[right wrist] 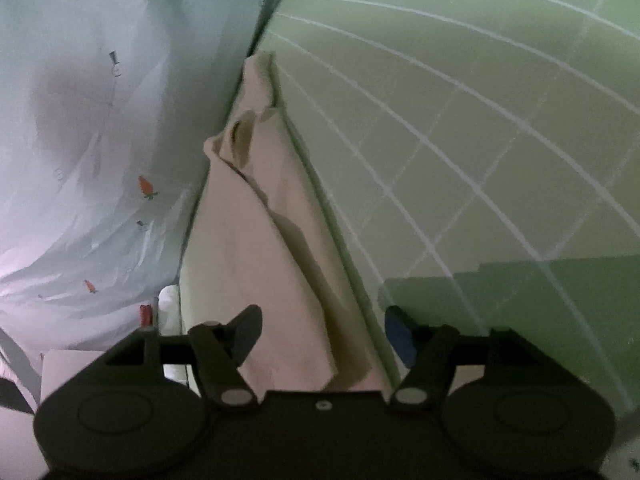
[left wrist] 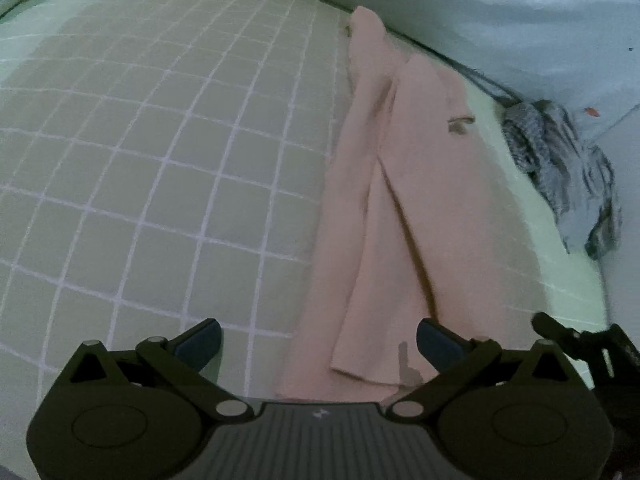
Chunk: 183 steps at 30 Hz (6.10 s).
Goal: Fold clothes
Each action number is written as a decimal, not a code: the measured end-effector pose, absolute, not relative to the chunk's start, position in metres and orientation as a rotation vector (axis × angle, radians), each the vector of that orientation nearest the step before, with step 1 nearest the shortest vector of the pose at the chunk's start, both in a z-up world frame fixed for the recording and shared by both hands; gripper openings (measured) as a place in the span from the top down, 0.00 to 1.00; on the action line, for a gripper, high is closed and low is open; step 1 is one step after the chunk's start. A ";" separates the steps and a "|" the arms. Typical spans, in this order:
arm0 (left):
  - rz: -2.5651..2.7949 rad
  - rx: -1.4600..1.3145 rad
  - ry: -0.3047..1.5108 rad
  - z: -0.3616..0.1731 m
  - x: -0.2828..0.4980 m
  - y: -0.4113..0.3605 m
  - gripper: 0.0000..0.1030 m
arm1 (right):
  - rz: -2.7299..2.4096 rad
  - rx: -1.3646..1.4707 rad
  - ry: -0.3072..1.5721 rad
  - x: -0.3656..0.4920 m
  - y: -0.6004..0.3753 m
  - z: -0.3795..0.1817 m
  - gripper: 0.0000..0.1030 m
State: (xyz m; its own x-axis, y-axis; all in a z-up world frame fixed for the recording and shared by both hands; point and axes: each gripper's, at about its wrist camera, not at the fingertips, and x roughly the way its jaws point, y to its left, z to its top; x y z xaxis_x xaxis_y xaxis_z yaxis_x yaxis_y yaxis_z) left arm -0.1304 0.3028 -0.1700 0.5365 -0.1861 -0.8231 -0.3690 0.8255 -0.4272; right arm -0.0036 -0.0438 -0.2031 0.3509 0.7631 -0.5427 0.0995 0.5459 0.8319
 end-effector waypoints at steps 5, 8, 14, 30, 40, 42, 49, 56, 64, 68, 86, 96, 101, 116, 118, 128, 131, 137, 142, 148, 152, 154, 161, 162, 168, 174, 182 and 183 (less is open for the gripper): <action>0.045 -0.484 1.031 -0.166 -0.128 0.289 0.29 | 0.568 0.897 1.144 0.009 -0.036 -0.206 0.44; 0.049 -0.447 1.043 -0.165 -0.126 0.289 0.40 | 0.604 0.872 1.164 0.020 -0.030 -0.212 0.68; 0.075 -0.517 1.057 -0.170 -0.121 0.305 0.63 | 0.625 1.014 1.250 0.025 -0.030 -0.231 0.83; -0.007 -0.779 1.088 -0.174 -0.146 0.325 0.87 | 0.715 0.863 1.303 -0.008 -0.031 -0.209 0.88; -0.142 -0.847 0.879 -0.077 -0.167 0.324 0.88 | 0.832 1.094 1.140 -0.019 -0.082 -0.139 0.91; -0.161 -0.840 0.836 -0.063 -0.164 0.321 0.88 | 0.856 1.068 1.088 -0.018 -0.090 -0.122 0.91; -0.084 -0.877 0.858 -0.085 -0.138 0.320 0.88 | 0.760 1.140 1.151 0.003 -0.077 -0.138 0.91; -0.033 -0.916 0.807 -0.085 -0.117 0.336 0.88 | 0.777 1.208 1.100 0.027 -0.069 -0.138 0.93; -0.029 -0.944 0.779 -0.085 -0.079 0.350 0.88 | 0.774 1.136 1.011 0.078 -0.061 -0.119 0.94; -0.020 -1.000 0.779 -0.092 -0.061 0.362 0.88 | 0.708 1.099 1.086 0.088 -0.055 -0.135 0.91; 0.079 -1.174 0.860 -0.157 0.061 0.406 0.75 | 0.548 0.966 1.089 0.134 -0.015 -0.165 0.23; 0.076 -0.791 0.842 -0.146 0.056 0.387 0.38 | 0.629 0.582 1.092 0.151 0.028 -0.161 0.22; 0.061 -0.663 0.923 -0.164 0.066 0.371 0.36 | 0.601 0.518 1.079 0.159 0.045 -0.165 0.22; 0.066 -0.637 0.819 -0.134 0.054 0.359 0.95 | 0.699 0.114 0.825 0.136 0.083 -0.128 0.89; 0.058 -0.626 0.774 -0.118 0.055 0.359 0.95 | 0.715 0.110 0.770 0.131 0.082 -0.114 0.89; 0.000 -0.534 0.556 -0.058 0.094 0.363 0.94 | 0.727 0.184 0.519 0.172 0.083 -0.045 0.89; 0.055 -0.472 0.649 -0.095 0.125 0.357 0.94 | 0.685 0.140 0.550 0.197 0.095 -0.062 0.88; 0.172 -0.476 0.860 -0.182 0.144 0.354 0.92 | 0.587 -0.046 0.732 0.223 0.131 -0.150 0.87; 0.176 -0.457 0.815 -0.200 0.131 0.351 0.88 | 0.539 -0.198 0.672 0.206 0.149 -0.184 0.75; 0.177 -0.444 0.800 -0.198 0.128 0.353 0.80 | 0.450 -0.192 0.651 0.208 0.145 -0.190 0.27; 0.171 -0.365 0.825 -0.186 0.129 0.352 0.41 | 0.413 -0.186 0.688 0.218 0.136 -0.189 0.13; 0.150 -0.324 0.833 -0.186 0.129 0.352 0.39 | 0.413 -0.146 0.715 0.222 0.130 -0.191 0.10; 0.100 -0.358 0.891 -0.203 0.142 0.363 0.25 | 0.417 -0.090 0.754 0.227 0.127 -0.199 0.01; 0.095 -0.345 0.889 -0.203 0.145 0.361 0.25 | 0.420 -0.086 0.758 0.229 0.126 -0.200 0.01; 0.037 -0.329 0.862 -0.205 0.158 0.359 0.48 | 0.474 -0.079 0.753 0.237 0.126 -0.199 0.07; 0.031 -0.437 0.850 -0.197 0.153 0.364 0.85 | 0.588 -0.037 0.780 0.241 0.131 -0.188 0.70; 0.057 -0.438 0.741 -0.146 0.106 0.349 0.86 | 0.590 -0.051 0.705 0.214 0.132 -0.141 0.80; 0.060 -0.435 0.722 -0.138 0.096 0.346 0.86 | 0.592 -0.042 0.684 0.206 0.129 -0.133 0.80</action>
